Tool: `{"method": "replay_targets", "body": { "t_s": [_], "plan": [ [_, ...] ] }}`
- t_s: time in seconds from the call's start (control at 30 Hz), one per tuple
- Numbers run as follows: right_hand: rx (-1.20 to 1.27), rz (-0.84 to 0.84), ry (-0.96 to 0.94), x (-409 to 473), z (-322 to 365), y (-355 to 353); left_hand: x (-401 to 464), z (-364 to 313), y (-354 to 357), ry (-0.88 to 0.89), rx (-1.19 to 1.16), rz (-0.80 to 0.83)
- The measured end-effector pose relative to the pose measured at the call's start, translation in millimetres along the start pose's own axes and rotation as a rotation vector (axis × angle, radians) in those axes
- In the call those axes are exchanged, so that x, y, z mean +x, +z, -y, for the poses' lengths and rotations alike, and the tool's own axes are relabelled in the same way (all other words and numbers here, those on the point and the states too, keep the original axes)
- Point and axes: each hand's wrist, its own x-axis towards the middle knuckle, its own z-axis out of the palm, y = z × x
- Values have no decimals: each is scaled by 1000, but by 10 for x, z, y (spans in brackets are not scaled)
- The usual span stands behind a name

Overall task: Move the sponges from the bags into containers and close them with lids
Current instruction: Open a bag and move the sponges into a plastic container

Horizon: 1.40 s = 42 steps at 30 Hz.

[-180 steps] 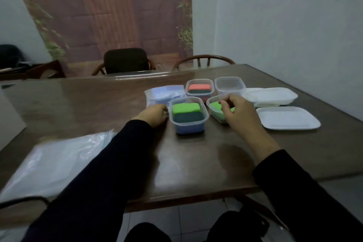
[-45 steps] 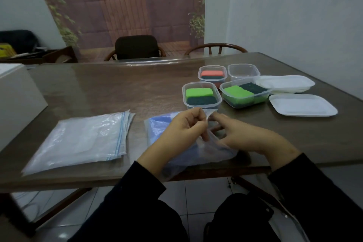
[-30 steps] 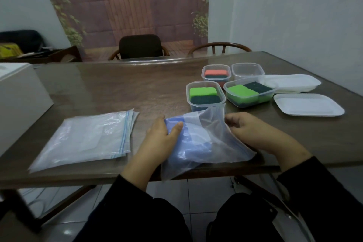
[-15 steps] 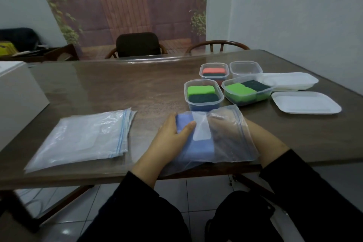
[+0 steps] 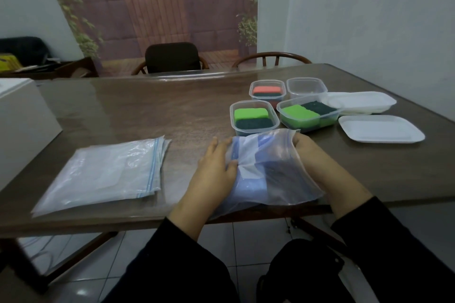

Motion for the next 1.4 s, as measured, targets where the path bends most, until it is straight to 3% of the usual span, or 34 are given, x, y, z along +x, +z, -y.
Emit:
{"method": "replay_targets", "body": {
  "t_s": [0.1,0.27,0.43,0.57,0.7,0.83,1.07,1.23,1.4],
  "plan": [
    [-60,-61,-39,-59,12,-83,0,-35,14,-12,4,-11],
    [-115,-336,-81,-116,64,-392,10,-72,41,-13,8,-56],
    [95,-553,-132,-117,84,-708,10,-155,22,-45,27,-57],
    [208,-684,-166,-29,126,-902,148,-367,-251,-30,125,47],
    [201,-667,-220,202,270,-1055,400,-827,-693,54,60,204],
    [170,-640,-224,570,434,-1240,920,-1233,-793,162,231,370],
    [21,-574,-117,1346,472,-1476,2006,-1271,0,260,451,347],
    [-169,-529,-73,1782,386,-1650,2495,-1184,404,299,472,310],
    [-356,-374,20,2068,319,-1696,2798,-1088,722,378,618,314]
  ]
}}
